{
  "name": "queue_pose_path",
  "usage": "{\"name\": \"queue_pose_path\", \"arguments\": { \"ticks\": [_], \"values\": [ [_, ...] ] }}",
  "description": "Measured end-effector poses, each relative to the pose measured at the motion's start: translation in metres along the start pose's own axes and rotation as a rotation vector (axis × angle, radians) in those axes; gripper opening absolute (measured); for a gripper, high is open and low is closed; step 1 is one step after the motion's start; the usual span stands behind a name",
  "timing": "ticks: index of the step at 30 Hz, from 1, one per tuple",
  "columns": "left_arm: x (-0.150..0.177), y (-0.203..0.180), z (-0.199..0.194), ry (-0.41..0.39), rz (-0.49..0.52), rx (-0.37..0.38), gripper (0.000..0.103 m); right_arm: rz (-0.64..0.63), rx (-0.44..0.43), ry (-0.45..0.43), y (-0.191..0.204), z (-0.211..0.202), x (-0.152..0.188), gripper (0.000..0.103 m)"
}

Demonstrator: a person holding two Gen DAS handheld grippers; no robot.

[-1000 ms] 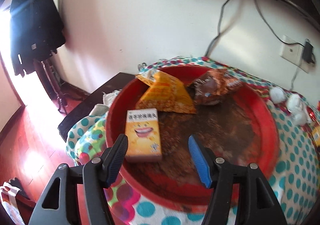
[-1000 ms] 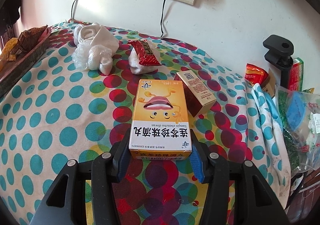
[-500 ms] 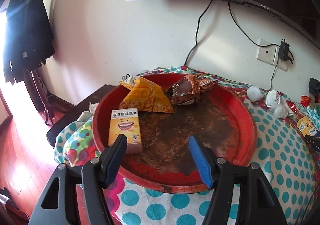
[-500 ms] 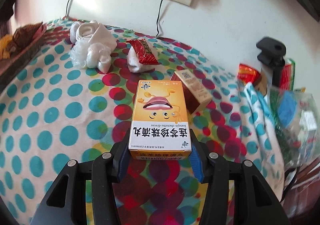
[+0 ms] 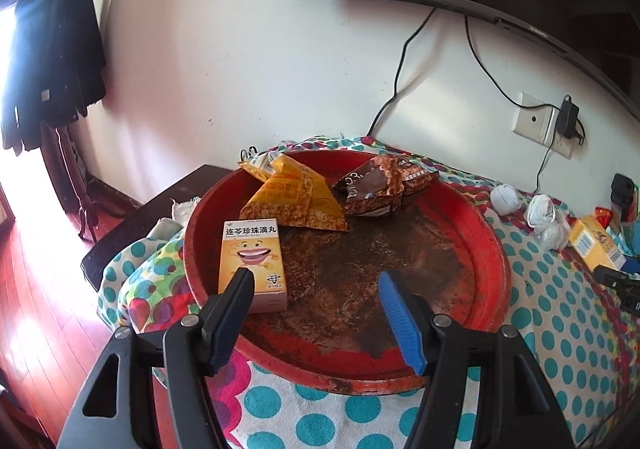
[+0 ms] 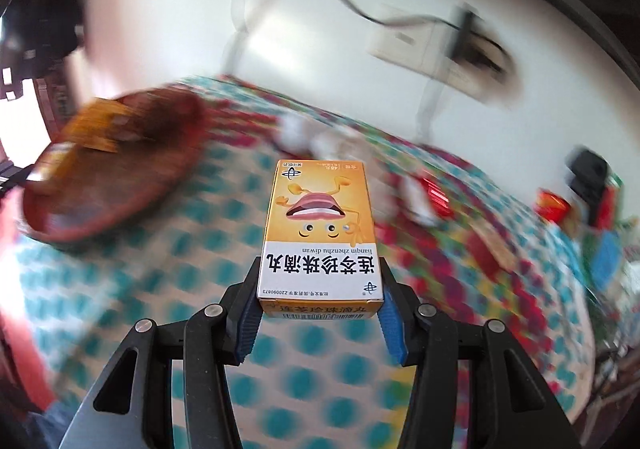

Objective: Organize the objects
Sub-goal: 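Carry the large yellow medicine box into the red tray with the right gripper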

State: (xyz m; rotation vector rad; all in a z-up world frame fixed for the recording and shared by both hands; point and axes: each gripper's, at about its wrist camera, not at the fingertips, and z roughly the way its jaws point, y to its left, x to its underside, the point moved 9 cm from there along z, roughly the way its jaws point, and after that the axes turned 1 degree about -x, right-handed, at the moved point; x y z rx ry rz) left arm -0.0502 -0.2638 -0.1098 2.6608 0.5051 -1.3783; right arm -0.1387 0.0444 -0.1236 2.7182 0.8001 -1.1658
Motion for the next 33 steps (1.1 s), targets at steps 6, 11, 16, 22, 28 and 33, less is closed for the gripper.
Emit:
{"name": "queue_pose_path", "arguments": {
  "ticks": [6,11,16,22,28,33],
  "values": [
    [0.003,0.005,0.005,0.023,-0.023,-0.007,0.067,-0.145,-0.114,0.011,0.094,0.008,-0.03,0.048],
    [0.001,0.014,0.006,0.022,-0.063,-0.007,0.067,-0.143,-0.204,0.051,0.137,0.024,-0.045,0.048],
    [-0.003,0.027,0.005,0.016,-0.112,-0.012,0.067,-0.162,-0.234,0.111,0.172,0.052,-0.056,0.048],
    [-0.01,0.047,0.0,-0.019,-0.167,-0.057,0.067,-0.132,-0.271,0.17,0.195,0.083,-0.062,0.048],
    [-0.011,0.053,0.001,-0.027,-0.175,-0.072,0.067,-0.15,-0.25,0.188,0.212,0.108,-0.07,0.048],
    [-0.01,0.055,0.003,-0.02,-0.185,-0.072,0.067,-0.143,-0.254,0.207,0.221,0.122,-0.077,0.048]
  ]
}}
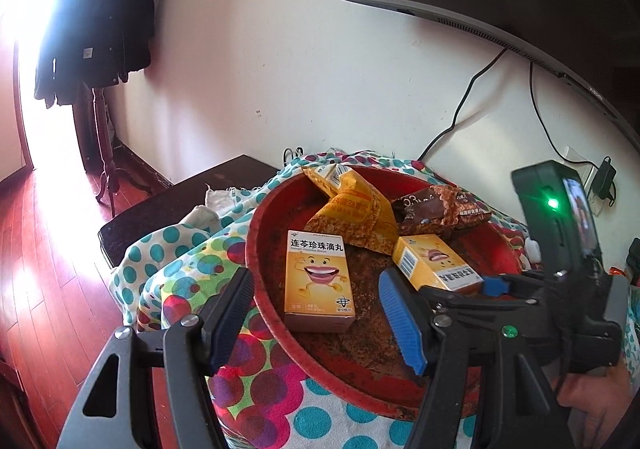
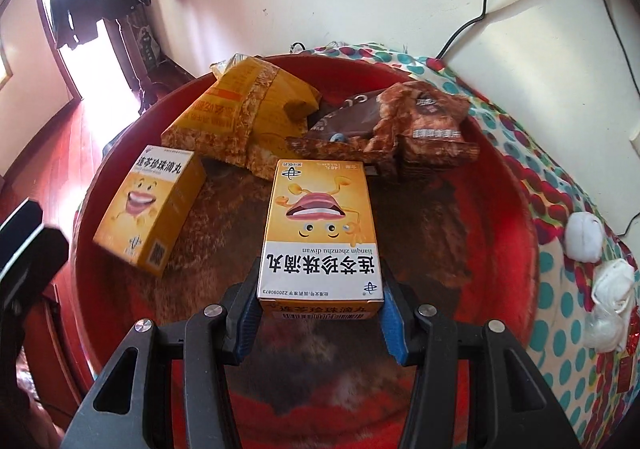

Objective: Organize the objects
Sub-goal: 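Carry the large yellow medicine box into the red tray with the right gripper, then grasp the small beige box with the right gripper while the left gripper moves toward the plastic bag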

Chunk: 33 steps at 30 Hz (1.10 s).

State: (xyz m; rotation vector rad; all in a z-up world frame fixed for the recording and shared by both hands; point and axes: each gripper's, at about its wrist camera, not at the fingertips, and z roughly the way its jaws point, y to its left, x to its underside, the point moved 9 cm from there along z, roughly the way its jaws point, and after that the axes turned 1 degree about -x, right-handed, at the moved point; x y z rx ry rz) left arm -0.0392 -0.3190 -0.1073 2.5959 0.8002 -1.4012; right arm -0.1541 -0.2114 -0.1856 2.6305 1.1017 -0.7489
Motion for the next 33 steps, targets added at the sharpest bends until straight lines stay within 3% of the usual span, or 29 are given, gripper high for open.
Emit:
{"name": "queue_pose_path", "arguments": {
  "ticks": [13,15,17,23,26,33],
  "values": [
    [0.001,0.004,0.004,0.006,-0.017,-0.001,0.067,-0.014,-0.02,0.018,0.009,0.009,0.0,0.05],
    [0.0,0.003,0.003,0.001,-0.02,0.005,0.067,-0.018,-0.024,0.011,0.01,0.005,0.001,0.062],
    [-0.001,0.004,0.002,-0.005,-0.025,0.012,0.067,-0.016,-0.03,0.001,0.009,0.0,0.005,0.068],
    [0.0,0.004,0.003,-0.001,-0.024,0.013,0.067,0.055,-0.075,-0.074,-0.006,-0.036,0.019,0.069],
    [0.0,0.001,0.002,0.001,-0.01,0.017,0.067,0.138,-0.105,-0.148,-0.028,-0.063,0.034,0.075],
    [0.003,-0.004,0.001,0.008,0.007,0.02,0.067,0.254,0.107,-0.157,-0.133,-0.091,0.11,0.077]
  ]
}}
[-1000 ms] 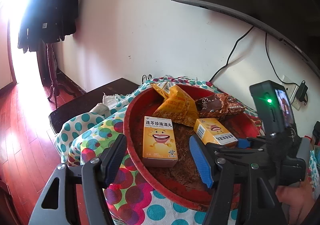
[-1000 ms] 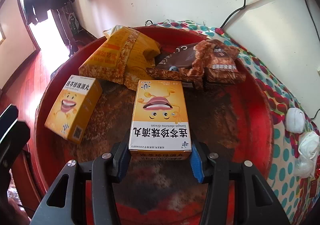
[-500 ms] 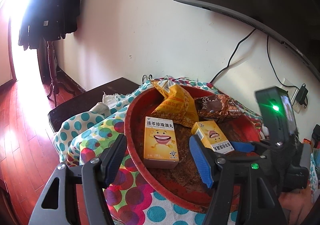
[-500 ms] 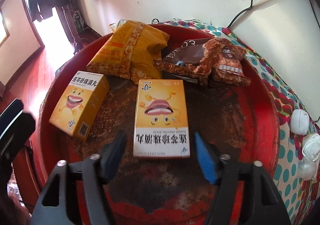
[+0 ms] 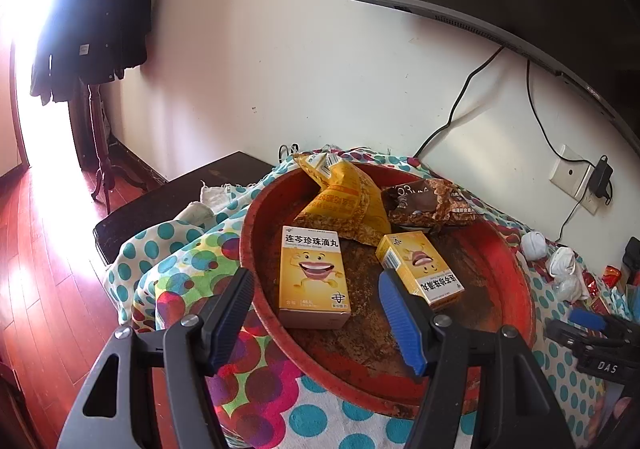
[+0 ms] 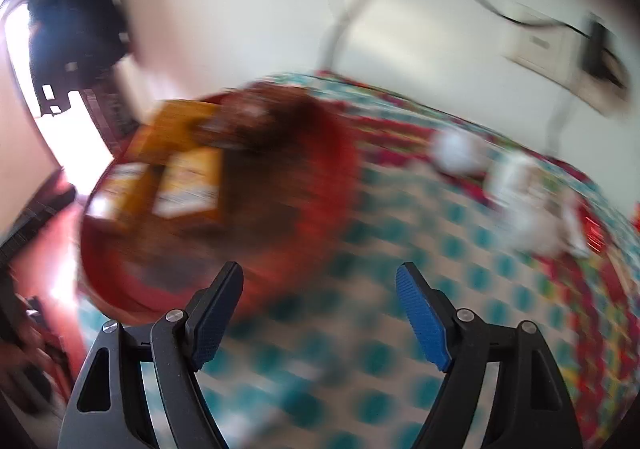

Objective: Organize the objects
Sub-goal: 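Grasp the small beige box with the right gripper while the left gripper moves toward the plastic bag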

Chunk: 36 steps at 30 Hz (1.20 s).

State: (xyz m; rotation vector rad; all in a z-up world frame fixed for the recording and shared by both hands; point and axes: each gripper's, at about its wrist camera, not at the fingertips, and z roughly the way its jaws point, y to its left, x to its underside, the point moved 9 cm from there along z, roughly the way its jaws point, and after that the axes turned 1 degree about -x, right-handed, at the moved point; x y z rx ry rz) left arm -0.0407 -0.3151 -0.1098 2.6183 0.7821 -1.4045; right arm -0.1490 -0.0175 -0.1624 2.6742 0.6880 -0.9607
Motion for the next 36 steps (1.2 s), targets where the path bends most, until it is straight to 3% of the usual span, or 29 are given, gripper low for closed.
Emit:
{"name": "queue_pose_path", "arguments": {
  "ticks": [9,13,16,28,36],
  "values": [
    [0.004,-0.014,-0.002,0.0,0.064,0.004,0.067,0.194,0.276,0.006,-0.186,-0.022,0.036,0.077],
    [0.006,-0.024,-0.003,-0.004,0.102,0.017,0.067,0.26,0.334,0.002,-0.25,-0.033,0.038,0.077],
    [0.009,-0.032,-0.006,-0.007,0.13,0.033,0.067,0.293,0.319,0.008,-0.278,-0.033,0.037,0.077],
    [0.018,-0.079,-0.02,-0.061,0.28,0.141,0.067,0.251,0.265,0.039,-0.299,-0.001,0.025,0.076],
    [0.036,-0.126,-0.023,-0.067,0.478,0.114,0.067,0.245,0.194,0.046,-0.292,0.001,0.03,0.032]
  ]
}}
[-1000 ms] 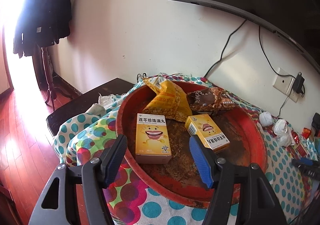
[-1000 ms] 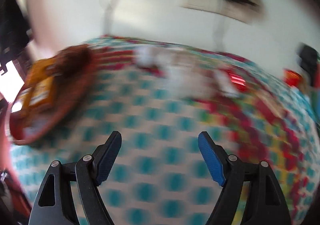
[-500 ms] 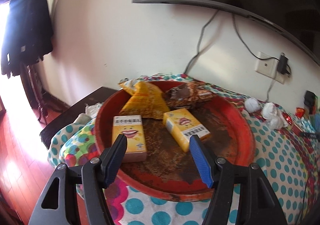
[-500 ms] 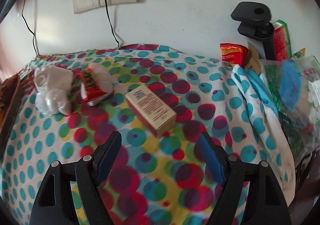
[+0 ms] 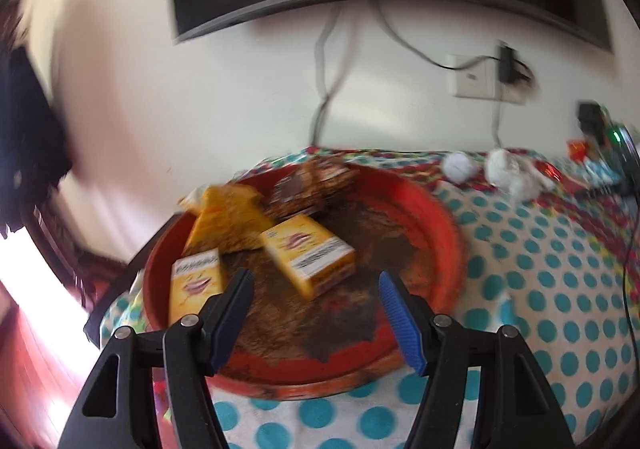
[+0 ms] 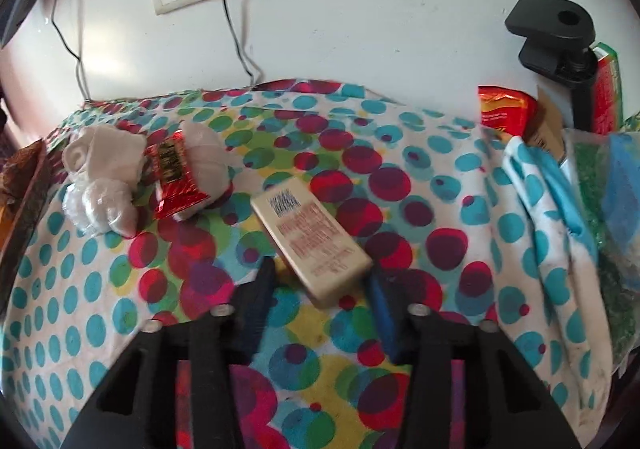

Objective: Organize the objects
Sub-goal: 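Grasp the small beige box with the right gripper while the left gripper moves toward the plastic bag, then grasp the clear plastic bag on the cloth with the left gripper and lift it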

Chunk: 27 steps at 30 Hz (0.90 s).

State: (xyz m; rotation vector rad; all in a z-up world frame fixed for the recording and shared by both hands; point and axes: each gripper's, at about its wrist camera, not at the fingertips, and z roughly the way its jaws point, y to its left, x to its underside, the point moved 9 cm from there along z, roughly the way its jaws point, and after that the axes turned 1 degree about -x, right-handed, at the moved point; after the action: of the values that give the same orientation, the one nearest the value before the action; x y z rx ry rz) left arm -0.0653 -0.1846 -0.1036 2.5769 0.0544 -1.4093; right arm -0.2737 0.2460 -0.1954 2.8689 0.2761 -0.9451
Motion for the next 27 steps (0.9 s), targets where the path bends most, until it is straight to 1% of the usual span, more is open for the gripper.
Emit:
{"name": "queue_pose_path", "arguments": {
  "ticks": [3,5,6,8,9,10,12,14,16,17,19,22,23,24,27],
  "values": [
    [-0.012,-0.04,0.0,-0.011,0.068,0.07,0.07,-0.001,-0.004,-0.011,0.005,-0.007,0.006,0.03],
    [-0.018,-0.062,0.003,-0.008,0.089,0.105,0.07,-0.003,-0.027,-0.021,0.01,-0.013,0.011,0.03],
    [-0.022,-0.076,0.004,-0.009,0.102,0.13,0.07,-0.009,-0.024,-0.029,0.013,-0.017,0.013,0.03],
    [-0.033,-0.106,0.005,-0.016,0.133,0.188,0.07,-0.018,-0.047,-0.028,0.018,-0.022,0.018,0.03],
    [-0.039,-0.125,0.006,-0.022,0.156,0.232,0.07,-0.019,-0.055,-0.032,0.019,-0.024,0.019,0.03],
    [-0.043,-0.139,0.006,-0.029,0.176,0.261,0.07,-0.024,-0.059,-0.037,0.021,-0.027,0.022,0.03],
    [-0.051,-0.17,0.011,-0.036,0.226,0.331,0.071,-0.032,-0.049,-0.04,0.021,-0.027,0.025,0.03],
    [-0.056,-0.201,0.021,0.001,0.26,0.431,0.071,-0.012,-0.061,-0.035,0.019,-0.025,0.028,0.03],
    [-0.057,-0.227,0.035,0.057,0.275,0.525,0.071,0.014,-0.061,-0.04,0.014,-0.026,0.028,0.03],
    [-0.058,-0.236,0.042,0.078,0.274,0.548,0.071,0.026,-0.064,-0.033,0.013,-0.025,0.029,0.03],
    [-0.061,-0.25,0.058,0.115,0.262,0.578,0.071,0.021,-0.057,-0.034,0.013,-0.024,0.029,0.03],
    [-0.067,-0.258,0.083,0.167,0.228,0.575,0.071,-0.027,-0.022,-0.025,0.02,-0.022,0.028,0.034],
    [-0.068,-0.259,0.09,0.188,0.213,0.58,0.071,-0.039,-0.018,-0.023,0.022,-0.023,0.028,0.038],
    [-0.069,-0.262,0.098,0.214,0.2,0.59,0.071,-0.057,-0.016,-0.021,0.026,-0.022,0.028,0.038],
    [-0.074,-0.267,0.119,0.245,0.197,0.568,0.071,-0.073,-0.026,-0.019,0.029,-0.022,0.028,0.041]
  ]
}}
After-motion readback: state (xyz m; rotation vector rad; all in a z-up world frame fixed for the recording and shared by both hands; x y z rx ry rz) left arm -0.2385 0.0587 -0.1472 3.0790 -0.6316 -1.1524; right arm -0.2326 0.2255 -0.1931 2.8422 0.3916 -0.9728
